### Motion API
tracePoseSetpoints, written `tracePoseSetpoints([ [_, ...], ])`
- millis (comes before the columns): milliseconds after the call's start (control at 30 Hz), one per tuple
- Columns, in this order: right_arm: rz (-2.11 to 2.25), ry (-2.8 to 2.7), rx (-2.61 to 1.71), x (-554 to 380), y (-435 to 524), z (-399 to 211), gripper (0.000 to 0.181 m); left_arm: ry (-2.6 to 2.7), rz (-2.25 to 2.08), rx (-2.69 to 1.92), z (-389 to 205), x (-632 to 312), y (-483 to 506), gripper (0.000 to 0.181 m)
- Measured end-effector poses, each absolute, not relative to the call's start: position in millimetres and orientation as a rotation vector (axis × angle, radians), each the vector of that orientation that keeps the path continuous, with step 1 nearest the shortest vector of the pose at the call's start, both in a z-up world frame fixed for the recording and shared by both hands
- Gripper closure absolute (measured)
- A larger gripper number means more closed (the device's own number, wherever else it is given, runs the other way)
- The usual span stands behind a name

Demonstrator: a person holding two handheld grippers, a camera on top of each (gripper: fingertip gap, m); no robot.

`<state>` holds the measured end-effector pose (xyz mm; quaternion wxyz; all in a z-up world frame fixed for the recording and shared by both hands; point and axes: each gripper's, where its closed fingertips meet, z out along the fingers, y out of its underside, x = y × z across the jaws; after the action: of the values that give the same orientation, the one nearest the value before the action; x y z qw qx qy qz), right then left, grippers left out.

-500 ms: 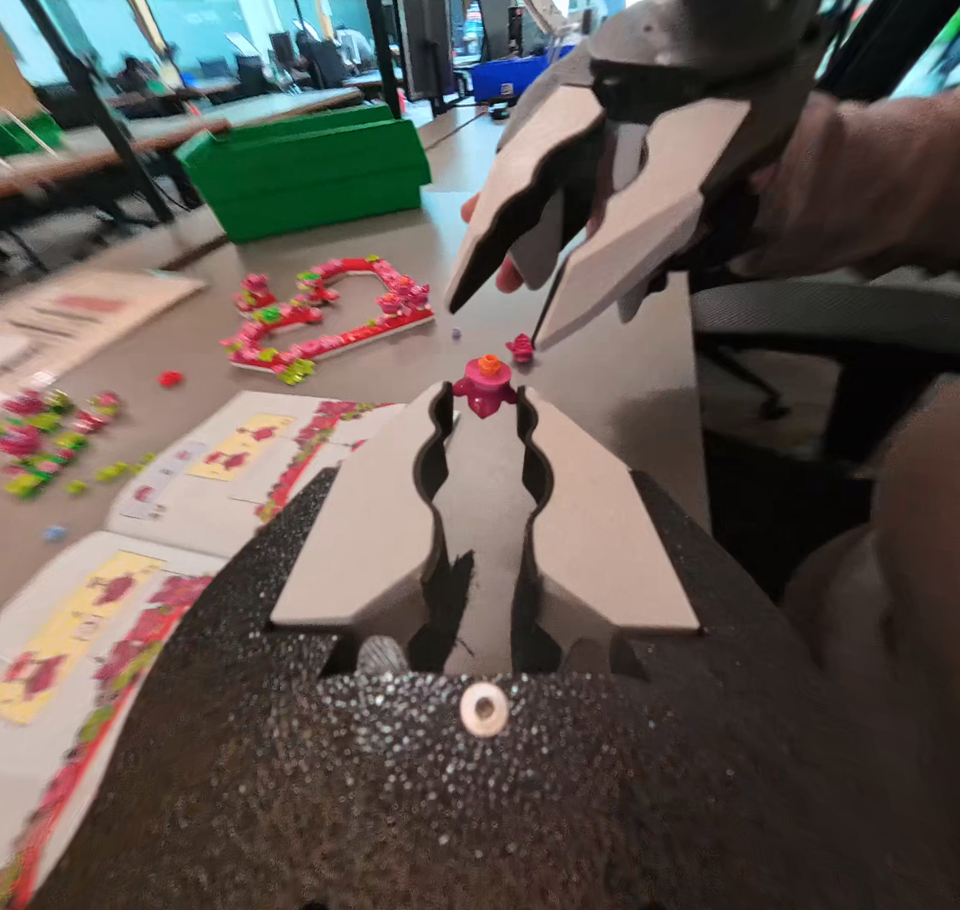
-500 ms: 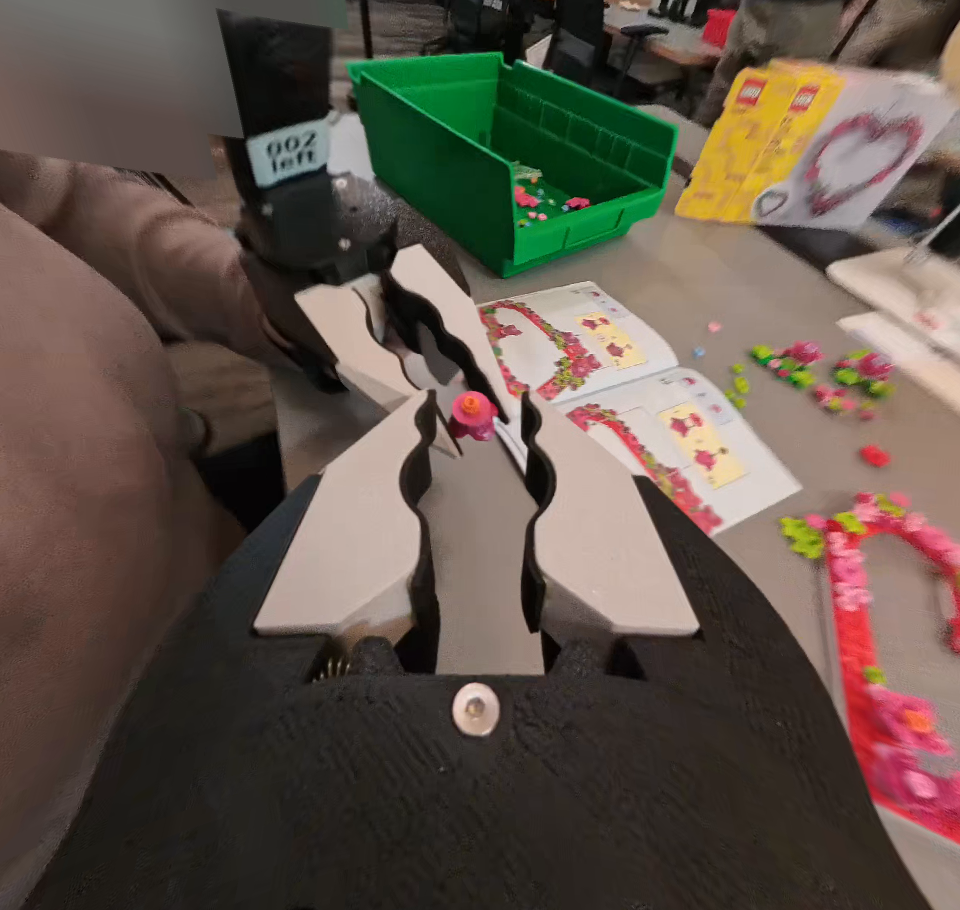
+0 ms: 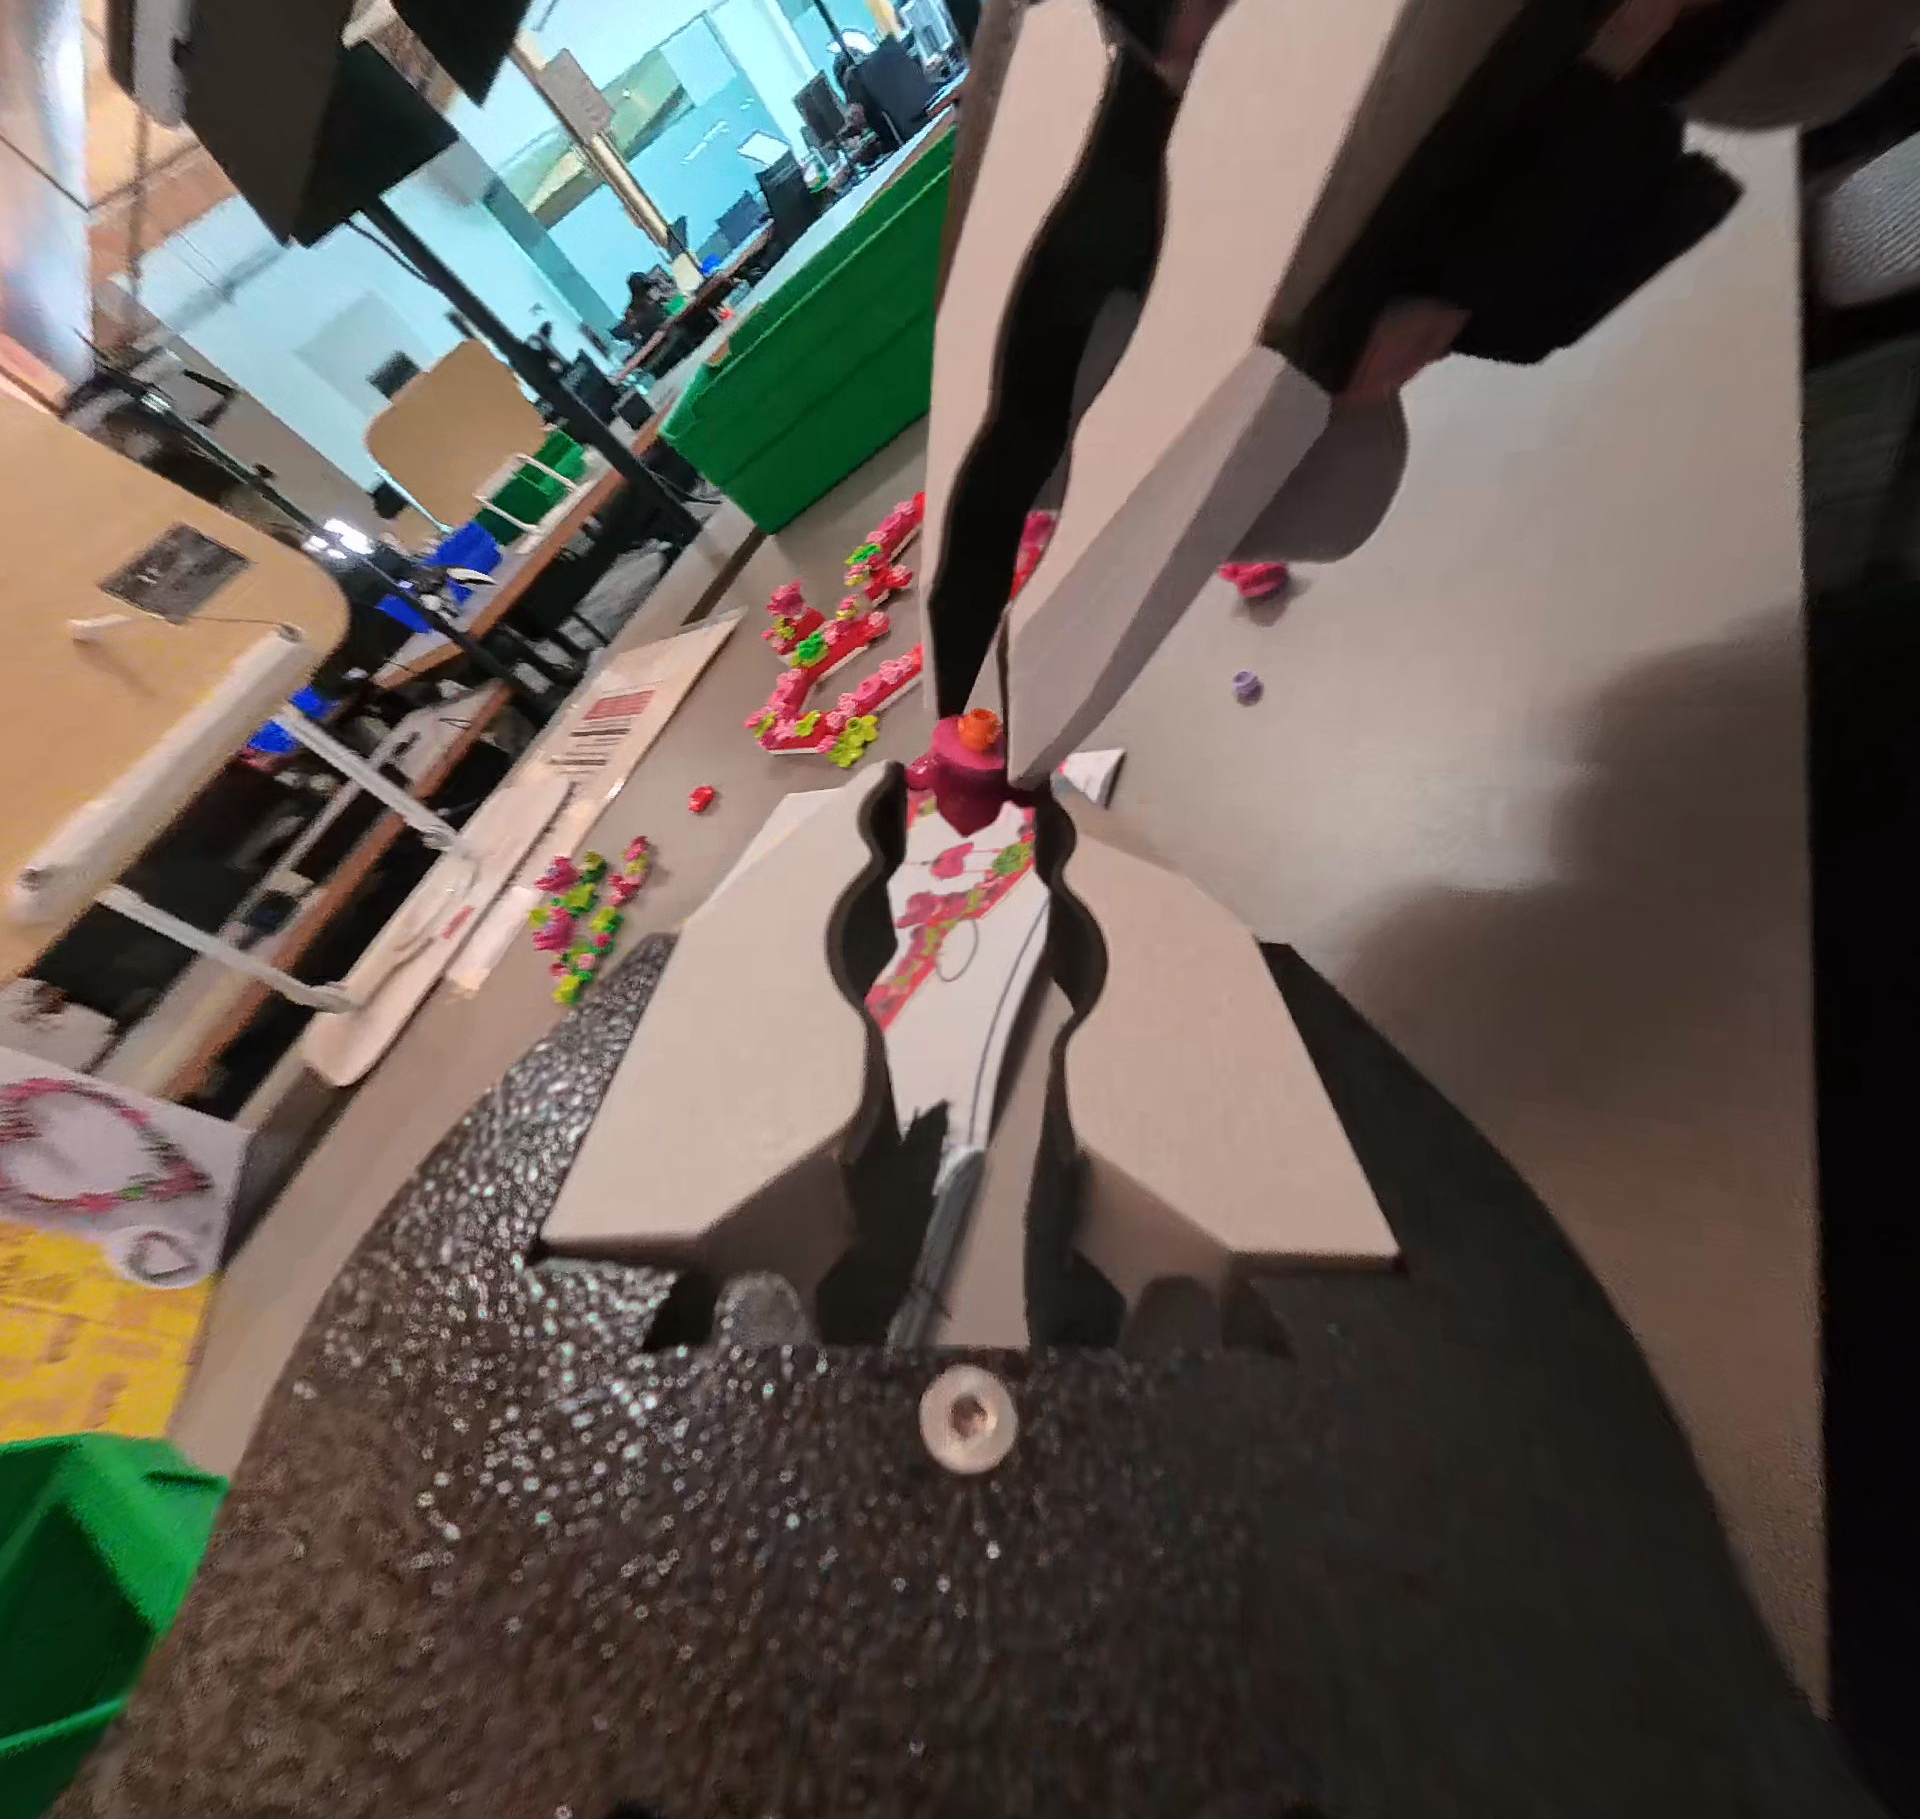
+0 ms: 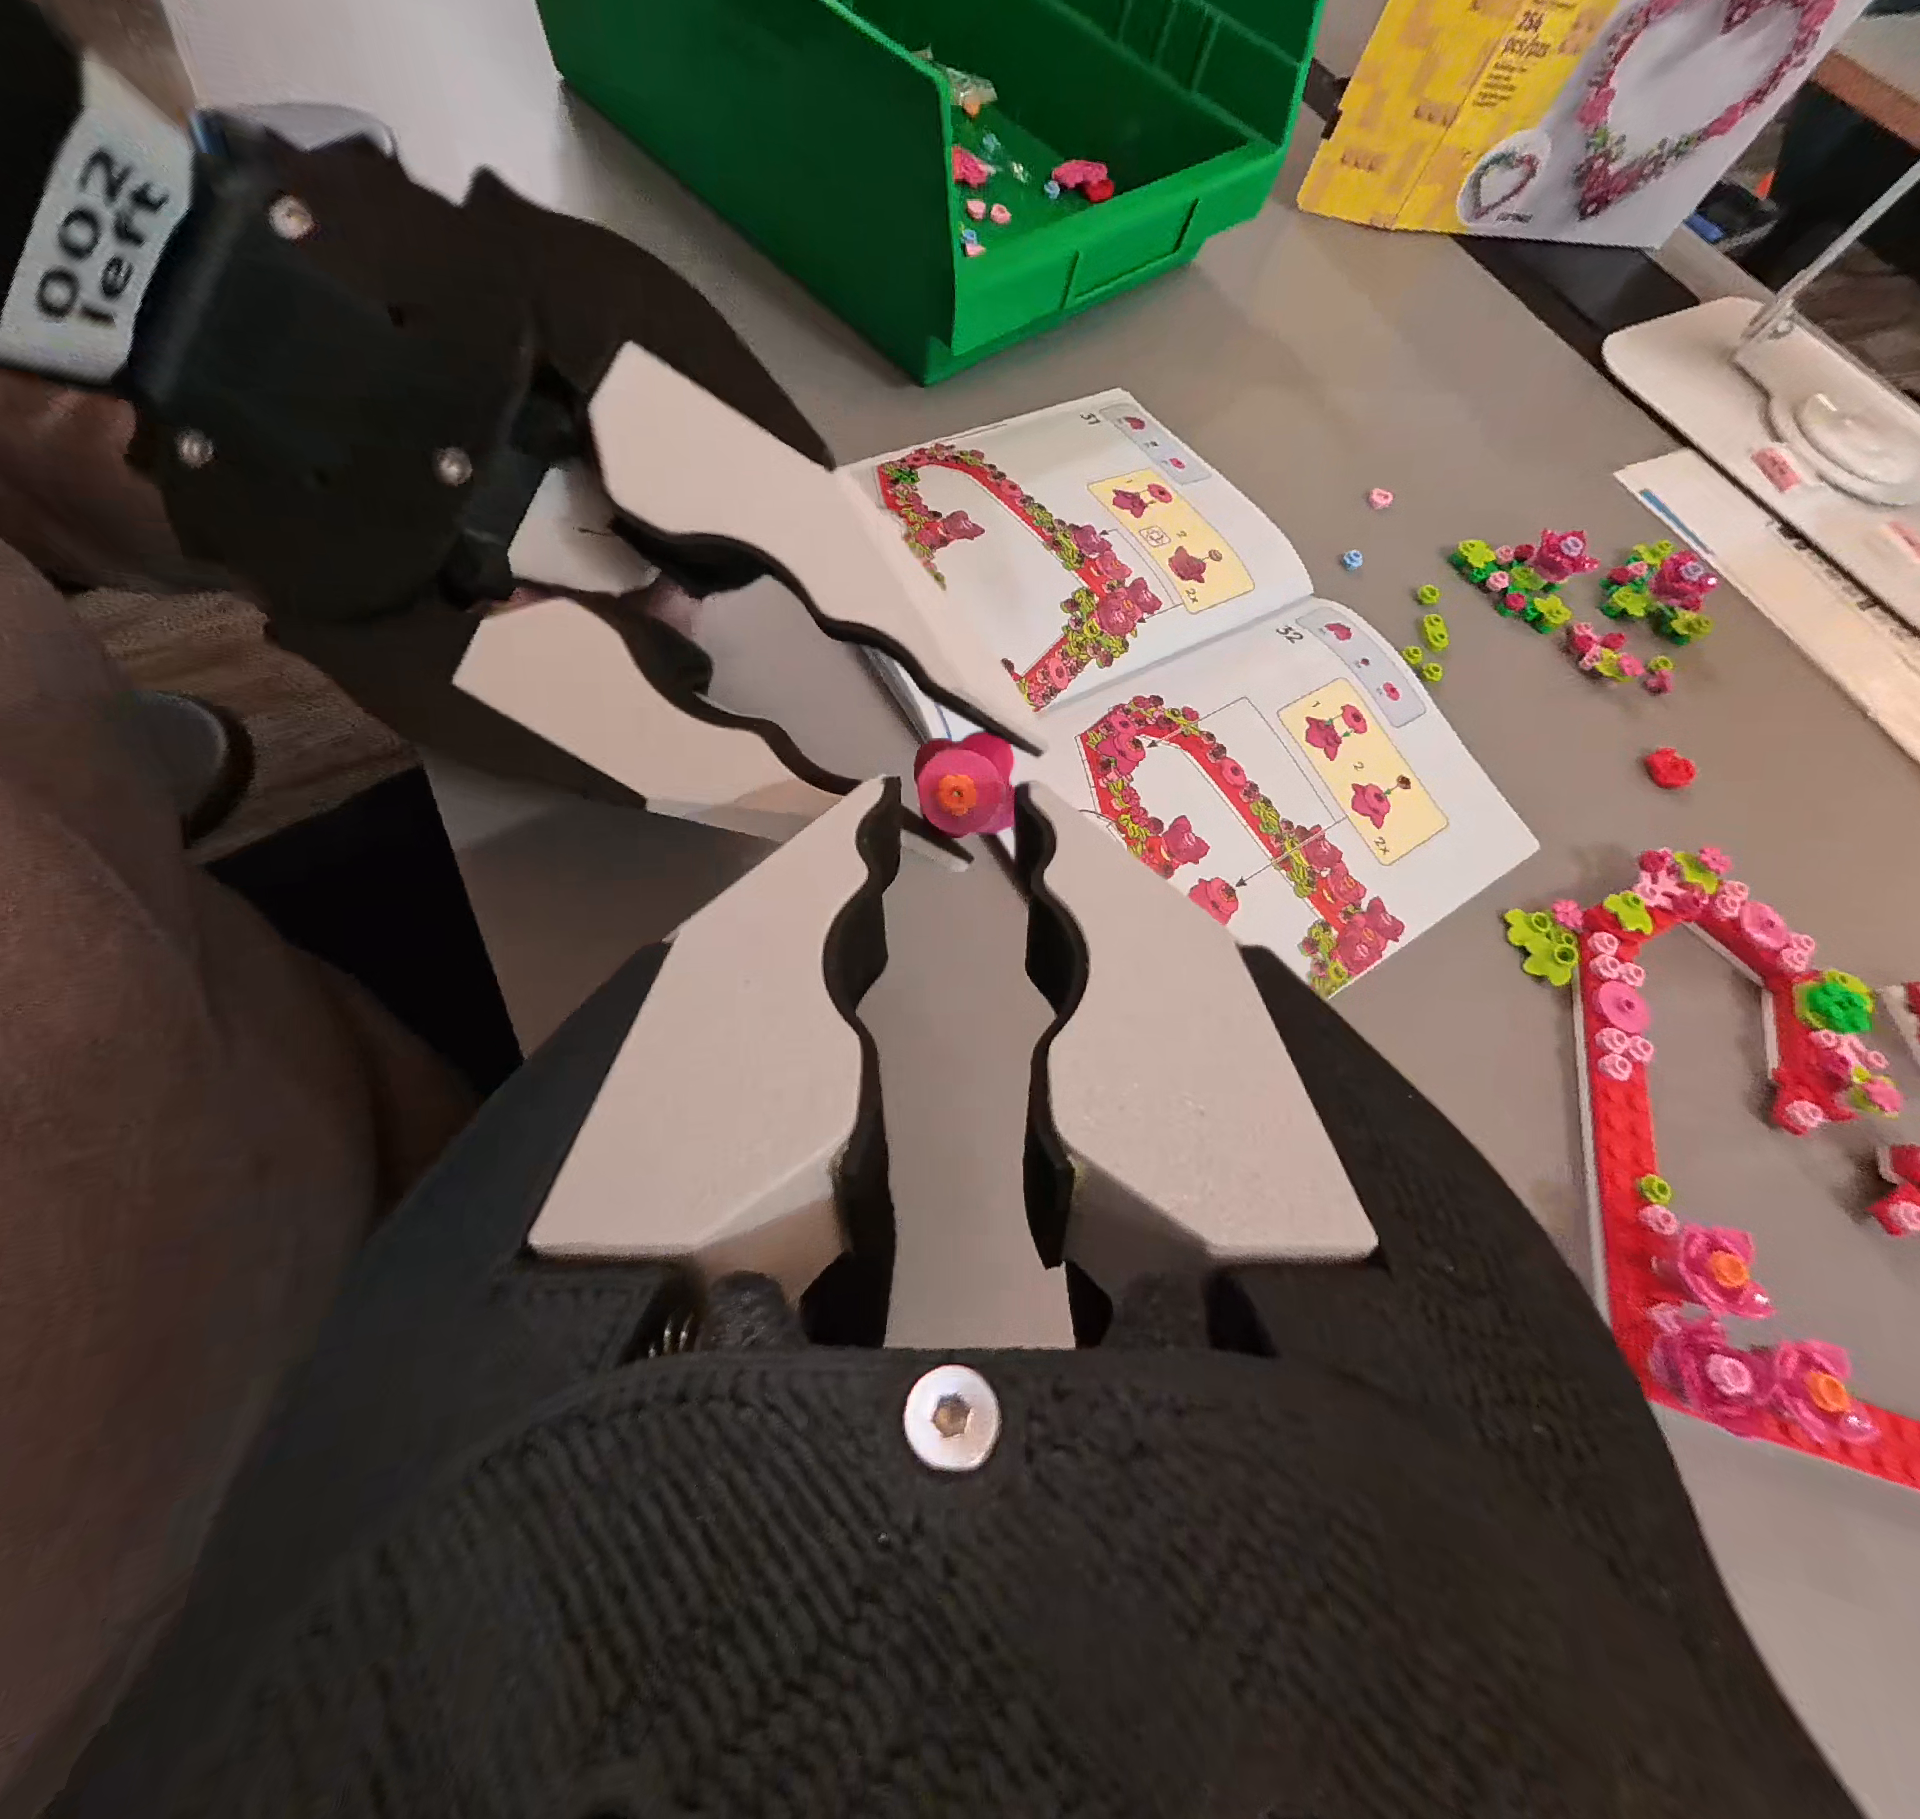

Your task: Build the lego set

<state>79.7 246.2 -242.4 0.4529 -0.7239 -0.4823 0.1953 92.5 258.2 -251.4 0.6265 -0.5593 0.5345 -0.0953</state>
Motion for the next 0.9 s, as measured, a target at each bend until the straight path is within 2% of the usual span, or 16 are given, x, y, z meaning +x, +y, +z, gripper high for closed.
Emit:
tracePoseSetpoints([
  [133,0.603,-1.117,-1.827,77.7,245.6,-239.0,0.157,1.245,-0.117,-1.243,-251.2,90.7,260.2,0.159],
  [233,0.527,-1.136,-1.829,80.5,249.1,-243.9,0.157,1.263,-0.077,-1.211,-250.9,91.2,259.2,0.16],
  [333,0.506,-1.13,-1.841,79.1,249.2,-246.5,0.164,1.276,-0.041,-1.191,-251.9,91.9,258.3,0.159],
  [567,0.474,-1.201,-1.79,83.5,248.5,-247.0,0.167,1.235,-0.168,-1.218,-250.9,93.7,254.9,0.157],
  [733,0.168,-1.566,-1.762,143.3,261.8,-264.7,0.166,1.175,-0.279,-1.279,-250.0,89.6,259.6,0.154],
  [900,0.089,-1.738,-2.001,232.4,276.1,-279.4,0.167,1.078,-0.43,-1.338,-245.2,84.5,265.9,0.157],
])
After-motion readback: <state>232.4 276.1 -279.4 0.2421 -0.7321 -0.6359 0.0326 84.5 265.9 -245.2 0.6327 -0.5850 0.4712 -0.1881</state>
